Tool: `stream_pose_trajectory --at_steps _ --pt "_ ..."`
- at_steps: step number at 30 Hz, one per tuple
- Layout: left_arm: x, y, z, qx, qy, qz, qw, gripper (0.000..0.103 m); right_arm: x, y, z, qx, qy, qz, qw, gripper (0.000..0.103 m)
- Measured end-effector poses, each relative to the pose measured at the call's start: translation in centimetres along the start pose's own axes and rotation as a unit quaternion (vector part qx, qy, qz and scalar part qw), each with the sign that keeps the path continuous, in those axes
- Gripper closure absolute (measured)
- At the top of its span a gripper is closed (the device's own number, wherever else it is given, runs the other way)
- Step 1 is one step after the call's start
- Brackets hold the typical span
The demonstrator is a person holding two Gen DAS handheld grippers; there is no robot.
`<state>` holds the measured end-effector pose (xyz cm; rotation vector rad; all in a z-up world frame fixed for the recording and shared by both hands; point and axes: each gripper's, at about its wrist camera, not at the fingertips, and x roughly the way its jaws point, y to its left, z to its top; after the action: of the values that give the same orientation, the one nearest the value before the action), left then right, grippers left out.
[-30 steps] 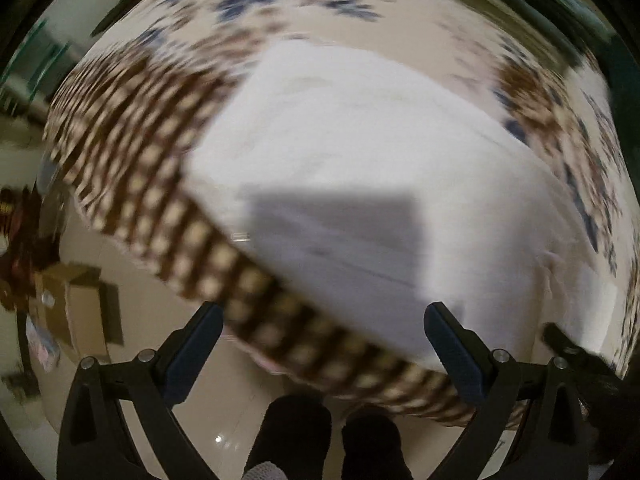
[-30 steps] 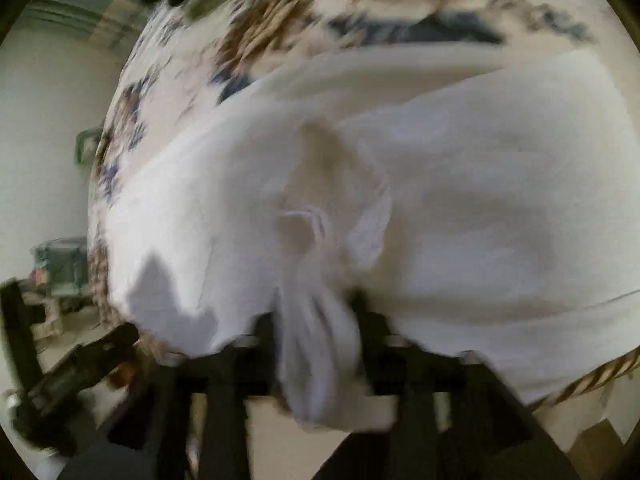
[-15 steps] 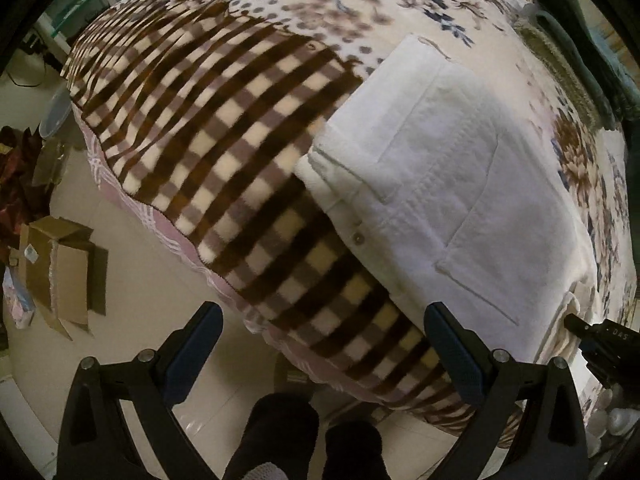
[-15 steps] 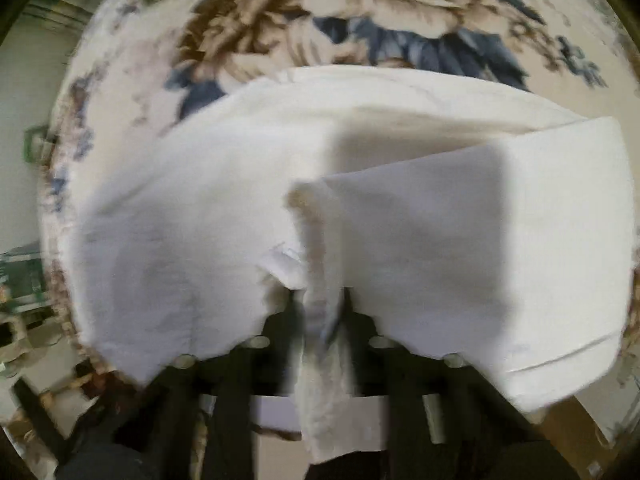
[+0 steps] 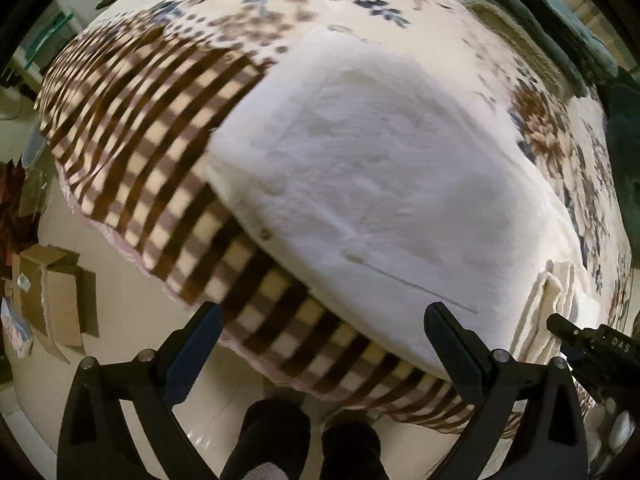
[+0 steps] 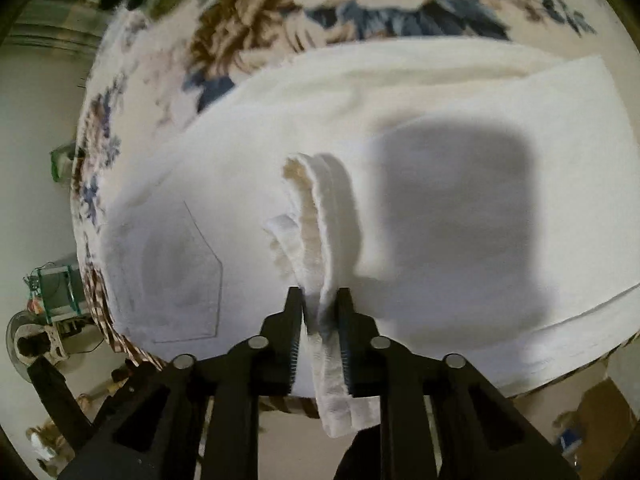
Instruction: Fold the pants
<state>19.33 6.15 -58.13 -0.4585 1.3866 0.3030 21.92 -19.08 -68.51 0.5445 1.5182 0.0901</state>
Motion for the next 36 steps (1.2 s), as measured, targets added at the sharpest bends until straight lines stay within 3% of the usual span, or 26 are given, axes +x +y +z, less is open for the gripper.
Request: stream_pose_trajectory --at_steps 5,9,12,15,20,24,25,27,28,33,36 --pt "-0.4 -1.1 0.0 0.018 -0.007 0.0 0.9998 0.0 -2.2 1.0 -1.3 -0.045 -0.014 -0.009 0.999 0.088" --pt "0.0 -1.1 -0.3 0.017 0.0 0.001 0.9999 0.0 -1.9 2.0 -2.2 -0.081 0.025 -0.013 0.996 0.089" --pt "0.2 -1.2 -0.5 0.013 0.006 0.003 0.9999 0.0 0.6 2.4 -2.4 -0.096 0.091 -0.034 0.991 0.088" --pt "0.1 -1.3 -0.7 0.016 0.005 0.004 0.9998 0.0 0.5 3.1 -2.2 -0.112 0.076 -0.039 0.99 0.075" --pt "-0.2 -1.2 -0.9 0.021 -0.003 0.013 0.9997 0.0 -0.2 4.5 -0.9 -0.131 0.024 -0.119 0.984 0.047" --pt "-0.1 -0.6 -0.7 0.013 -0.002 0.018 0.9998 0.0 3.3 5.1 -0.1 -0.159 0.03 -0.192 0.968 0.042" --pt "-0.2 -0.4 -0.7 0.009 -0.003 0.017 0.9998 0.0 4.0 5.0 0.0 -0.157 0.03 -0.203 0.966 0.045" --pt "-0.4 0.0 -0.6 0.006 -0.005 0.018 0.9998 0.0 4.0 4.6 0.3 -0.136 0.009 -0.215 0.967 0.068" --pt "-0.6 0.3 -0.6 0.006 -0.008 0.02 0.9998 0.0 3.5 4.3 0.7 -0.113 -0.006 -0.217 0.97 0.087" --pt "-1.4 1.7 -0.4 -0.002 -0.023 0.025 0.9994 0.0 0.7 5.5 1.4 -0.09 -0.054 -0.214 0.971 0.09" --pt "-1.5 2.3 -0.1 -0.009 -0.026 0.028 0.9992 0.0 0.4 6.7 2.2 -0.085 -0.06 -0.203 0.974 0.09"
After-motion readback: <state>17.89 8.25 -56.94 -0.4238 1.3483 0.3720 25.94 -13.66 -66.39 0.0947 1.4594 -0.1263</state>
